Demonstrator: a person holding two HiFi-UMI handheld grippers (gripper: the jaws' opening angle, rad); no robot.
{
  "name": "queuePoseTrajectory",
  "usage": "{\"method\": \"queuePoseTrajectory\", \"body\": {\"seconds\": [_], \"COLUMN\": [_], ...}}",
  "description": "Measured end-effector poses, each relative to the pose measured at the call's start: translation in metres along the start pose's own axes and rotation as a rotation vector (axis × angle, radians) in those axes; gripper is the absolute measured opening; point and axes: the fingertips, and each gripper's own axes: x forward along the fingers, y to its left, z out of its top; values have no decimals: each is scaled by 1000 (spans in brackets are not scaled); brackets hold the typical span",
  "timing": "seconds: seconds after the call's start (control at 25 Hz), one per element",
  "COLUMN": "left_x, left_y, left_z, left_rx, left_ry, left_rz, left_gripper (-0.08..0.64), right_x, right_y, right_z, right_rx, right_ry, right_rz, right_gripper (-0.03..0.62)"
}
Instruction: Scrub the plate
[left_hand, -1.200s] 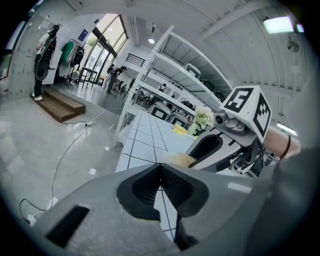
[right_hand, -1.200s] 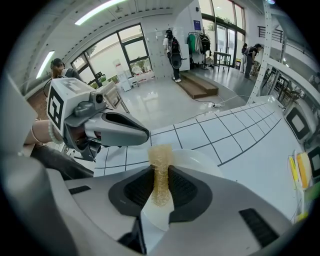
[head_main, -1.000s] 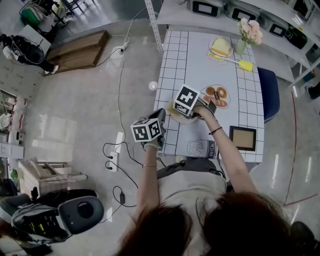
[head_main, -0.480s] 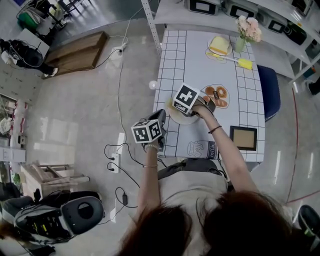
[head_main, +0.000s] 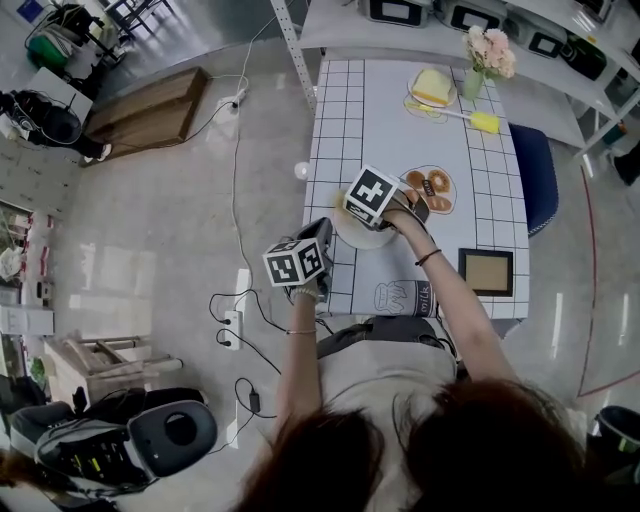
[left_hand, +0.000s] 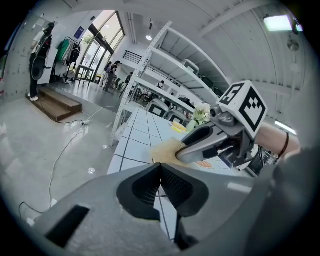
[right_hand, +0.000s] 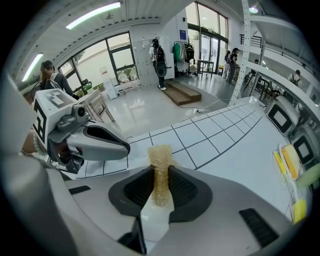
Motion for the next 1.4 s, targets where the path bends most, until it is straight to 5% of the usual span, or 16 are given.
{"method": "queuePoseTrajectory", "body": {"seconds": [0.6,0.96,1.2,1.4], "left_x": [1,-7,-18,-32], "left_y": [-12,-16,-33,-42], "left_z": [-1,3,9,18], "left_rx": [29,70,172,226], "left_ry": [7,-28,-78,-150], "left_rz": [-33,-41,-64,-74], "left_gripper": [11,11,11,11], "right_x": [-4,-20,-43,-59], "right_y": [-4,7,23,26], "right_z": [-5,-6,-6,-9], "right_rx": [29,62,119,142], "right_ry": [-46,-312,-579,-703], "right_rz": [-35,-34,6,-11], "right_gripper": [80,80,80,80]}}
